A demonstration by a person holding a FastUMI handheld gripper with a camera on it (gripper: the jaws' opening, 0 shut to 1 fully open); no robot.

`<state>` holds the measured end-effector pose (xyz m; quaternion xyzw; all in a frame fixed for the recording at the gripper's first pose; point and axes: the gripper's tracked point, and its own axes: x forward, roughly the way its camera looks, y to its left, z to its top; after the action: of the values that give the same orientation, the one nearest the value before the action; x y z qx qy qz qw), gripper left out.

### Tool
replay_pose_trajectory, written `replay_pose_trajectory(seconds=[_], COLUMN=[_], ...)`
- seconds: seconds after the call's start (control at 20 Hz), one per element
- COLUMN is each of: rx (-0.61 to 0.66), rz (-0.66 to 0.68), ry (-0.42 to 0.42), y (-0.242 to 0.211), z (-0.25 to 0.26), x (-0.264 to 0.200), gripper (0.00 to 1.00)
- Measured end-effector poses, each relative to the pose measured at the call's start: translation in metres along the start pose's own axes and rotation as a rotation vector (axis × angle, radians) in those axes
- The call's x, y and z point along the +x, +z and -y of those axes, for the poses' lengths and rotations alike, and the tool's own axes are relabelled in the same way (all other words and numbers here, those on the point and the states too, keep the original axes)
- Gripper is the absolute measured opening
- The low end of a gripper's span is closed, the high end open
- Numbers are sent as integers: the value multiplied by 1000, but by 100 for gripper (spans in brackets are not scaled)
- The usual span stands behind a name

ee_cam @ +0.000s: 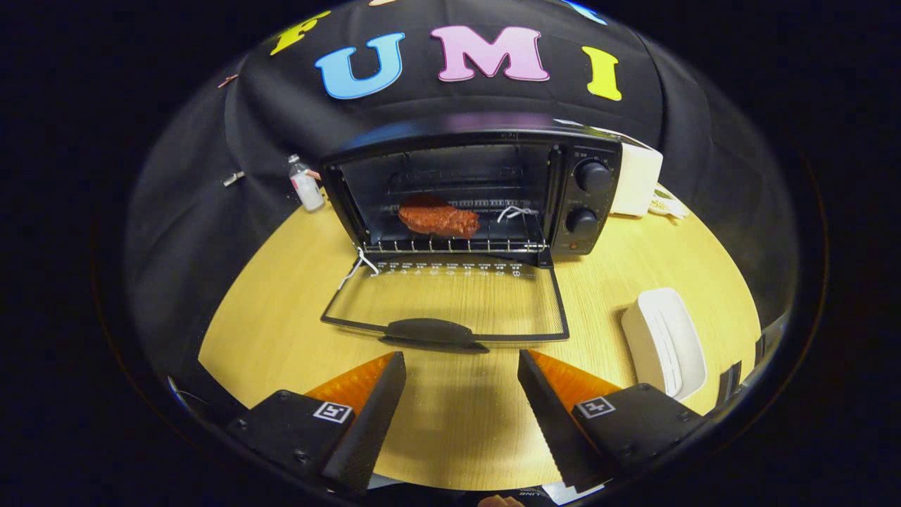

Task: Open the toaster oven, put the food inside, and close the toaster oven door.

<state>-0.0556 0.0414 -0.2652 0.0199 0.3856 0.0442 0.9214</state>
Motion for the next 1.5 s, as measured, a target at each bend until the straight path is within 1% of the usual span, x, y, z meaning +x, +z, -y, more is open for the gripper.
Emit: replay_pose_trajectory(seconds=[0.1,0.25,0.35,0.45,0.6,0.7,0.8,0.95,1.1,1.35,1.5], rx=[-22,-22,-17,-22,19,36,22,6,20,17,7], rz=[-42,-99,-113,-125,-145,-150,-165,-163,-165,-148,-130], ry=[-22,-11,-14,-46,-96,-109,-123,-124,-128,-86,-75], y=[-11,-26,-29,-30,-31,-29,-32,-32,-31,-27,-24], z=[-3,-19,-26,-25,-24,-27,-28,-30,-30,-31,-31], x=[8,18,25,33,42,53,59,63,64,59,53], gripper=[99,99,99,99,99,99,99,99,99,99,99])
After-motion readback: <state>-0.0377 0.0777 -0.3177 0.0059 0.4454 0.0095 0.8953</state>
